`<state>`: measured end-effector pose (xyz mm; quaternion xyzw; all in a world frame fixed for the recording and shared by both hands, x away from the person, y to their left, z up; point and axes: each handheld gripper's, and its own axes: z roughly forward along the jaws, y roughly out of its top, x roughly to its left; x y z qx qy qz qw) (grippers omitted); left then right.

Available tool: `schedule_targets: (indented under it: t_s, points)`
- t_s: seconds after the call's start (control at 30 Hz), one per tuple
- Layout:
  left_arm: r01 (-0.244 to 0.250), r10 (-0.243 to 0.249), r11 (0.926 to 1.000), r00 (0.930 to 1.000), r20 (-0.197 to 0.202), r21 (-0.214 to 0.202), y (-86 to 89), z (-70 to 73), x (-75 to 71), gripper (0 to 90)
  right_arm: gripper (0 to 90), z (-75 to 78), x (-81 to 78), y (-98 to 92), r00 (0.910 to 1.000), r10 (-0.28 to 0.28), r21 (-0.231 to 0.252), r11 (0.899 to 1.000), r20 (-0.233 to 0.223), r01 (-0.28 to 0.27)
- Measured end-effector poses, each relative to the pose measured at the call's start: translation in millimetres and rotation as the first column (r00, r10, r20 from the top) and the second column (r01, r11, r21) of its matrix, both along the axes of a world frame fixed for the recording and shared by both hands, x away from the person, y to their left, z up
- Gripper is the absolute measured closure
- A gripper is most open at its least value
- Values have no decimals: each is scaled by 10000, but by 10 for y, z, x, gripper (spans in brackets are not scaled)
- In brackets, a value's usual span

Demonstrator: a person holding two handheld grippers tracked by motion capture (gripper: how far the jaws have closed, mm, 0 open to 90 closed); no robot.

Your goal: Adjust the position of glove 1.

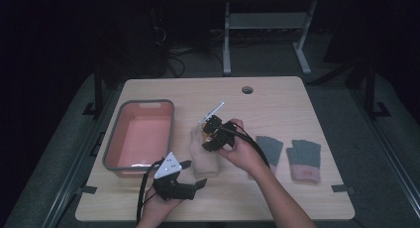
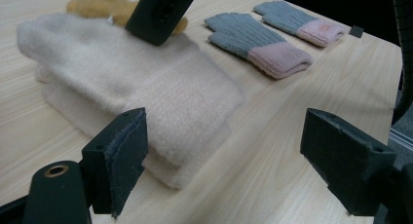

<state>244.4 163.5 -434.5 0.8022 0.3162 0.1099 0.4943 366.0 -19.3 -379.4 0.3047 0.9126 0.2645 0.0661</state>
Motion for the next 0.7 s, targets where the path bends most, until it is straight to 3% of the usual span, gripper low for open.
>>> schedule_targets:
  t_s: [0.47,0.53,0.7]
  points:
    - [-156,156,9999,9998,-115,37,17,-15,33,177,561,-313,109,71,9989,-160,-467,9988,-451,139]
    - [-171,172,9998,9998,-140,66,16,-18,33,177,537,-348,113,51,9986,-182,-393,9991,-504,162]
    - [-245,246,9997,9995,-192,40,9,-29,40,178,455,-273,62,-125,9963,-503,454,9975,-693,535]
